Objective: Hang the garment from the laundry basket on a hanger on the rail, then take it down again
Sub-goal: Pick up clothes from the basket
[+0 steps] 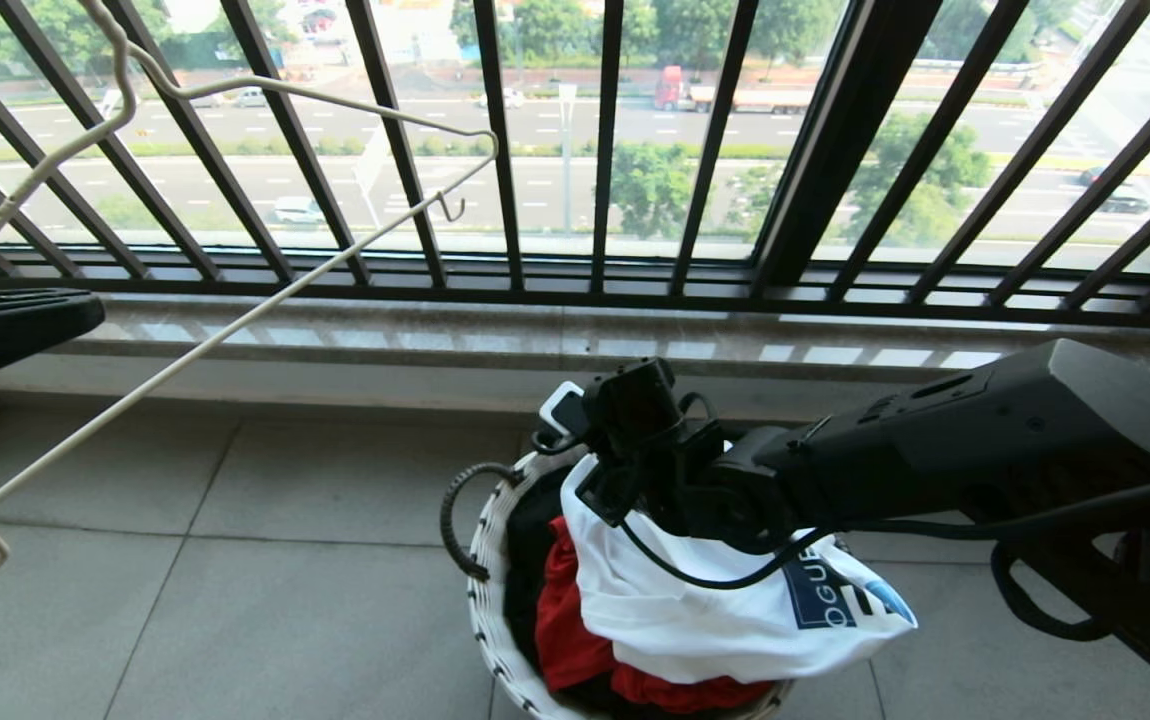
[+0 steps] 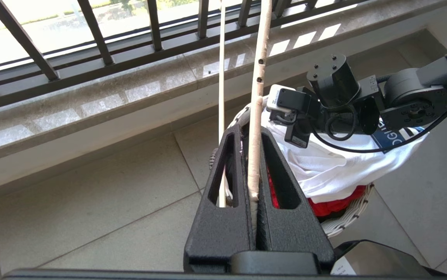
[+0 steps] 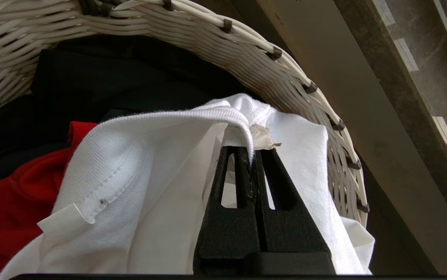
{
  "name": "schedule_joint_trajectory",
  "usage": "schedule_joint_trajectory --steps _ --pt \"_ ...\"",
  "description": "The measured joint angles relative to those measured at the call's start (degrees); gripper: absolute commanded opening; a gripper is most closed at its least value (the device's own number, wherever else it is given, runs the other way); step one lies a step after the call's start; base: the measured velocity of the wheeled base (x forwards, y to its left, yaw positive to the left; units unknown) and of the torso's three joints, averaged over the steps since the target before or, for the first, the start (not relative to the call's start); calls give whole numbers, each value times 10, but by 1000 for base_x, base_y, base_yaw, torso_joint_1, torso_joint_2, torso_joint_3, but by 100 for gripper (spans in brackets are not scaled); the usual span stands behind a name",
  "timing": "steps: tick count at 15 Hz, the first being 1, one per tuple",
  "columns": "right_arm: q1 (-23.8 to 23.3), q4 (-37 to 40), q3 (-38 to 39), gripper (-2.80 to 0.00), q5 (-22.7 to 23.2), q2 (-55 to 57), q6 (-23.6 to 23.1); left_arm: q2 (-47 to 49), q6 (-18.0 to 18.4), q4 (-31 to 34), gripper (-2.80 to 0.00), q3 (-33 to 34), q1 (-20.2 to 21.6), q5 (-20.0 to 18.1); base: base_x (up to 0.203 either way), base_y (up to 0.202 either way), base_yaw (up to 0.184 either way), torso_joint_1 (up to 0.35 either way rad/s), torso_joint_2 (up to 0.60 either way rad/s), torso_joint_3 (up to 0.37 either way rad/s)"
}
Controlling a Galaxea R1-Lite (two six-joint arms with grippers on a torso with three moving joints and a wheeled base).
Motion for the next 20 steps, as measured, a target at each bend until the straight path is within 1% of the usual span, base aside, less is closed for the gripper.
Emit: schedule_joint_trajectory --steps 2,4,7,9,11,16,20 --pt "16 0 10 -280 2 -27 20 -1 0 0 -280 0 0 -1 0 0 0 0 0 0" --pt "45 0 30 -280 2 -58 39 -2 5 0 -280 0 0 -1 0 0 0 0 0 0" --pt "84 0 68 -280 2 -105 44 -5 6 0 -280 0 0 -1 0 0 0 0 0 0" --pt "99 -4 87 -280 2 -129 48 -7 6 0 -280 1 0 -2 0 0 0 0 0 0" --pt "110 -32 96 -280 1 -143 58 -8 6 0 -280 1 0 -2 0 0 0 0 0 0" --pt "121 -38 136 -280 2 -144 61 -9 6 0 -280 1 0 -3 0 0 0 0 0 0" --pt "120 -103 140 -280 -1 -149 59 -7 7 6 -280 2 0 -7 0 0 0 0 0 0"
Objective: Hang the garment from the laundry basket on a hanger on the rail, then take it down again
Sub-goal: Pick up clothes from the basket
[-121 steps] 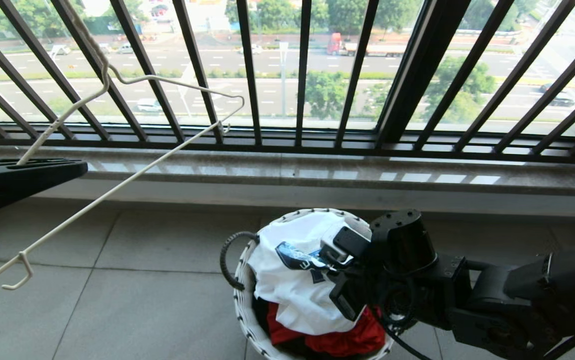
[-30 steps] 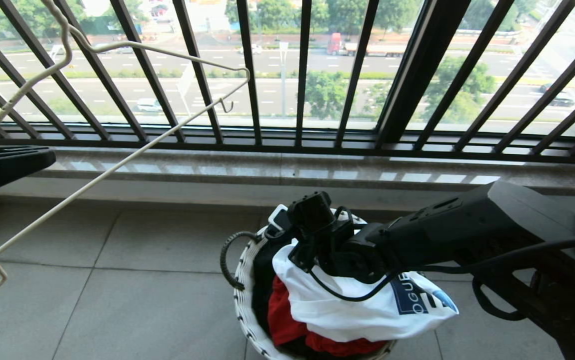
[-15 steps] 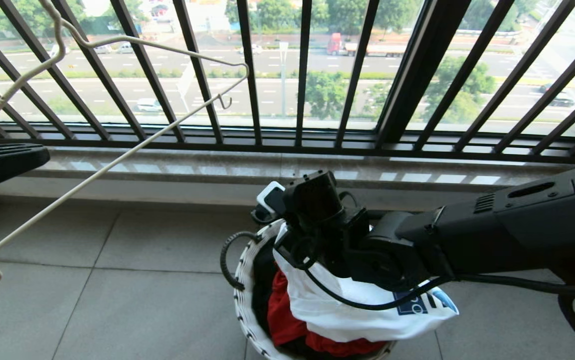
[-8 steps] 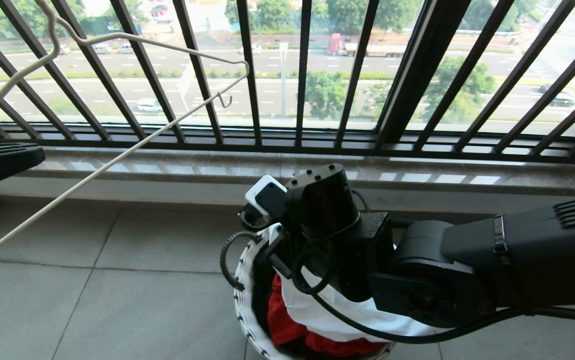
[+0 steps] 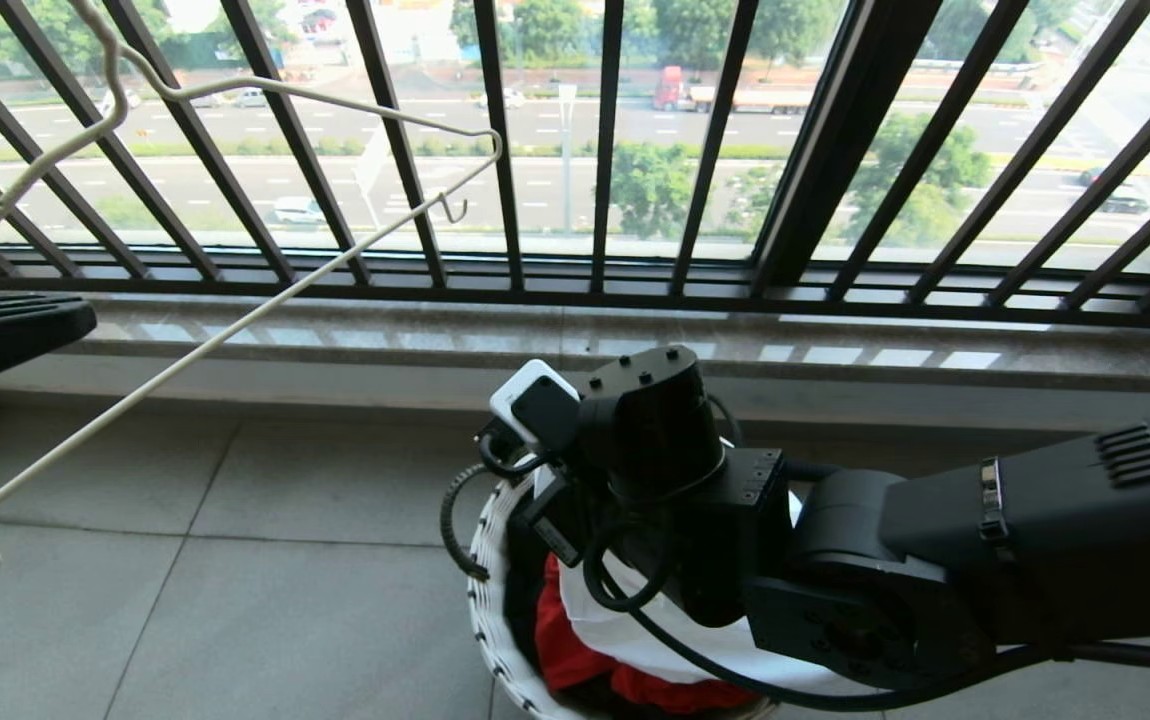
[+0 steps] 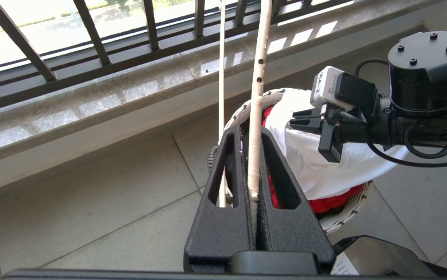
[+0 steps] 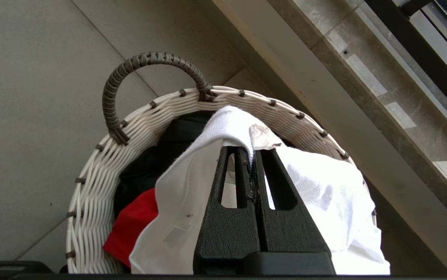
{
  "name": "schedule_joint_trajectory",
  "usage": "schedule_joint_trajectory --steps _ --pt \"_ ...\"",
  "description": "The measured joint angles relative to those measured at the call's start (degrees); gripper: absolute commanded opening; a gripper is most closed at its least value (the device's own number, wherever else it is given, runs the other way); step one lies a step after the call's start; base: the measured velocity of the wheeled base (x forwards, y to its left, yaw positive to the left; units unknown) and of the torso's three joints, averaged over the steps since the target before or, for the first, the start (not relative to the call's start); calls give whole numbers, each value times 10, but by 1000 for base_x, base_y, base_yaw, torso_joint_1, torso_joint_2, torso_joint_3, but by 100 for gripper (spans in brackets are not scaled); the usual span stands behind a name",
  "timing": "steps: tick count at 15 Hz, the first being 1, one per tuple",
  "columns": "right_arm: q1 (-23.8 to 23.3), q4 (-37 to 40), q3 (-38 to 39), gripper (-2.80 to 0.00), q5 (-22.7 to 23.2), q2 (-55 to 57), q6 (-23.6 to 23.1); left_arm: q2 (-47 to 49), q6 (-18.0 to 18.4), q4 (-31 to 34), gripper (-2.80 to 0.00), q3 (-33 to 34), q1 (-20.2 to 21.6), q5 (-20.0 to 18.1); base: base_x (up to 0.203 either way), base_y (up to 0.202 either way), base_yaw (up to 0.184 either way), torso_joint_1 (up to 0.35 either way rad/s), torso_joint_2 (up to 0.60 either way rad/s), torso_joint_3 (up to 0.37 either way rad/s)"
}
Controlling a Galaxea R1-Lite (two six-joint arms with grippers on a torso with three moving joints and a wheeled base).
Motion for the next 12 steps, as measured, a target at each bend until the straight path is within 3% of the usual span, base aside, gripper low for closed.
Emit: schedule_joint_trajectory --steps 4,12 --pt "-3 -9 -1 -280 2 -21 1 7 -2 -3 -280 6 -1 -26 0 0 0 0 0 0" --pt "-7 -8 -1 -280 -1 -82 18 15 -2 -6 -280 17 -2 -29 0 0 0 0 0 0"
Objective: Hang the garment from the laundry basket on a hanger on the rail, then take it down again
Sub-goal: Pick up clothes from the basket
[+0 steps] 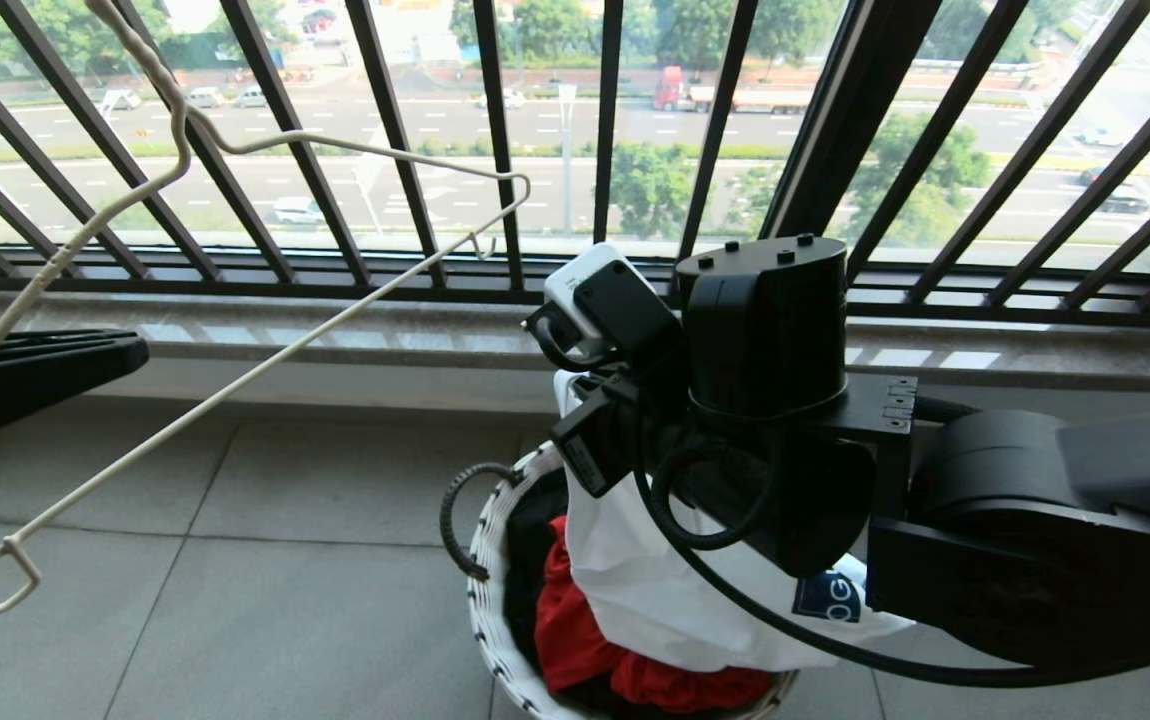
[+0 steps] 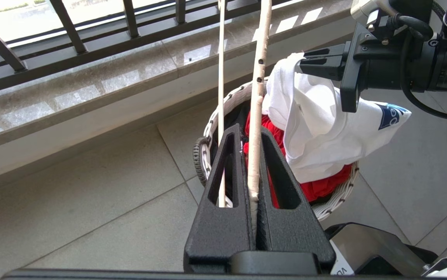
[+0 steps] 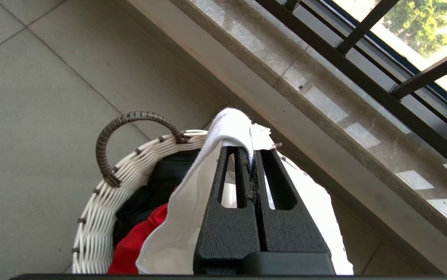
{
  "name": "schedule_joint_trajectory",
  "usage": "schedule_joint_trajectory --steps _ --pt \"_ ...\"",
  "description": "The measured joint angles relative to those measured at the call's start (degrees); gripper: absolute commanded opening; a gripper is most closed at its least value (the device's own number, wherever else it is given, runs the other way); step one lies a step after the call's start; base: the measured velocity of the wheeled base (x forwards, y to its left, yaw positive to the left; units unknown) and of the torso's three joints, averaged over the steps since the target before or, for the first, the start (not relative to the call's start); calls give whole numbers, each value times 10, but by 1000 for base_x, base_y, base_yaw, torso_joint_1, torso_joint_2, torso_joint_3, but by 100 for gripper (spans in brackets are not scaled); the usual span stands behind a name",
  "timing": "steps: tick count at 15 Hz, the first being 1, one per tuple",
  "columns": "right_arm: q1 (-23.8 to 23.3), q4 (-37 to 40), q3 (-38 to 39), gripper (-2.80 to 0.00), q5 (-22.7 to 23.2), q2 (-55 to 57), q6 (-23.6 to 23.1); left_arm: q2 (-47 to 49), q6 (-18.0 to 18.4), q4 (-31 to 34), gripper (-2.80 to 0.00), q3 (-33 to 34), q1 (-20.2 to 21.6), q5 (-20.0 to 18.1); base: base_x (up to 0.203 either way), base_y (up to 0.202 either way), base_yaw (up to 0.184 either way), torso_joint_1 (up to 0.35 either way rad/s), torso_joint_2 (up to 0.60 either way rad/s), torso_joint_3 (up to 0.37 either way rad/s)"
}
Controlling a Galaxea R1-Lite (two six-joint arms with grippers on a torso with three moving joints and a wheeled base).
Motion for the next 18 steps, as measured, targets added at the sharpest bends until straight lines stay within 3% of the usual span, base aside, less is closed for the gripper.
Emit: schedule_joint_trajectory --steps 5,18 --pt "-10 1 0 -280 0 -4 0 0 -2 0 -280 1 0 1 0 0 0 1 2 28" --pt "-26 1 -1 -280 1 2 -5 -5 2 0 -280 4 0 0 0 0 0 1 2 199"
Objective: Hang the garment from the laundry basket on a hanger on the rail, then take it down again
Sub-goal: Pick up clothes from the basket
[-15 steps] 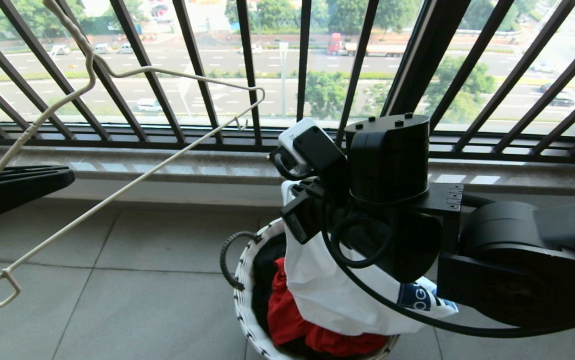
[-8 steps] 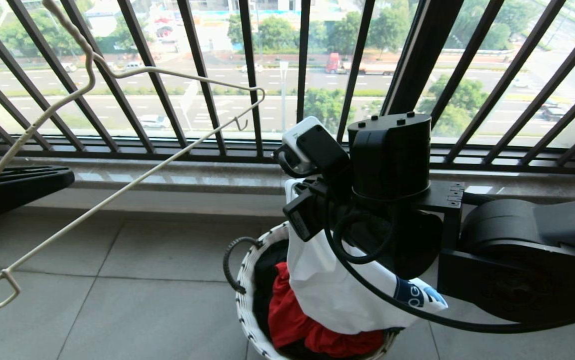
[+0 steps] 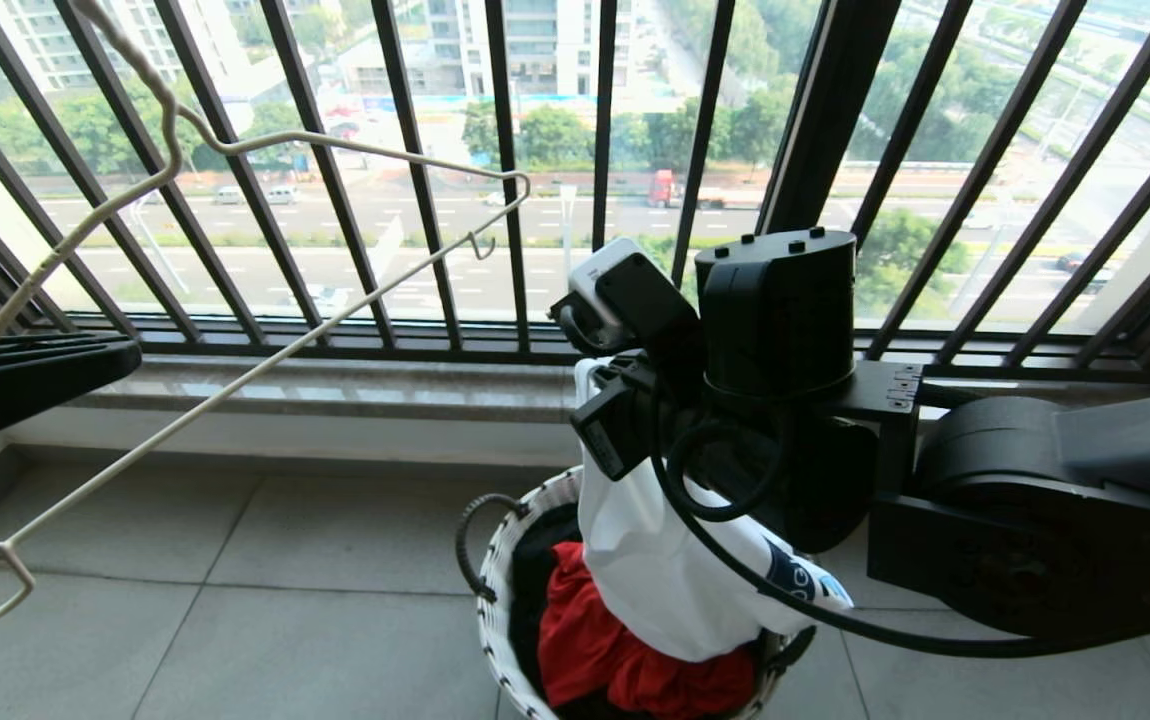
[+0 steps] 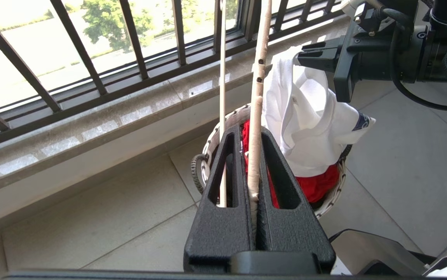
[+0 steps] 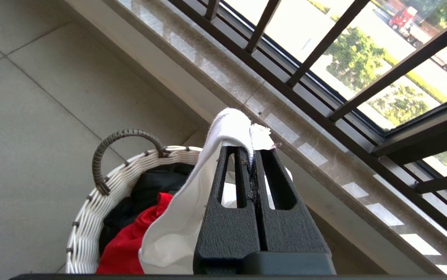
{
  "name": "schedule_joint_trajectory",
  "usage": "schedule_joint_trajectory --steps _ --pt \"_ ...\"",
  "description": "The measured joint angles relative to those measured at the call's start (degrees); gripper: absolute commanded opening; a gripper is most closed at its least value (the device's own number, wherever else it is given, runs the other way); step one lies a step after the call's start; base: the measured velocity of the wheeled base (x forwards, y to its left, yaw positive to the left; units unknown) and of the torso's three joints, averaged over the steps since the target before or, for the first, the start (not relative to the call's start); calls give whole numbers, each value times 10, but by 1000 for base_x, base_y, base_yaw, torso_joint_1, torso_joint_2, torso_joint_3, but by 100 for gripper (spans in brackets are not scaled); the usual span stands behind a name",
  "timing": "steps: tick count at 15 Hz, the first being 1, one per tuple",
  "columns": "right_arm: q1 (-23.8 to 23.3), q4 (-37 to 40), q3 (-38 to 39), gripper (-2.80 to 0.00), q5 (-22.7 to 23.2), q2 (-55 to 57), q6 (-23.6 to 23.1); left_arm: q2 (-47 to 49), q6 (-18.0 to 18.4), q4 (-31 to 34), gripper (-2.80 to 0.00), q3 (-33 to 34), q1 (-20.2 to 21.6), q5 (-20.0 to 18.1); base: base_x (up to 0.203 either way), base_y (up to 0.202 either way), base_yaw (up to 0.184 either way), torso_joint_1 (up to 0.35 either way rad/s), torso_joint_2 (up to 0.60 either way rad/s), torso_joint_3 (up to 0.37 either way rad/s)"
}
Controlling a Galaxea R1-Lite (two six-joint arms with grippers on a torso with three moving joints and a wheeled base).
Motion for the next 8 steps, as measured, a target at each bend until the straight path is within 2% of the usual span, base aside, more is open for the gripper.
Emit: schedule_joint_trajectory --steps 4,8 --pt "0 0 8 -280 1 0 -24 -1 0 -1 -280 1 0 0 0 0 0 -2 5 203" --pt "0 -1 9 -280 1 1 -25 -2 0 -1 -280 1 0 0 0 0 0 -1 2 203"
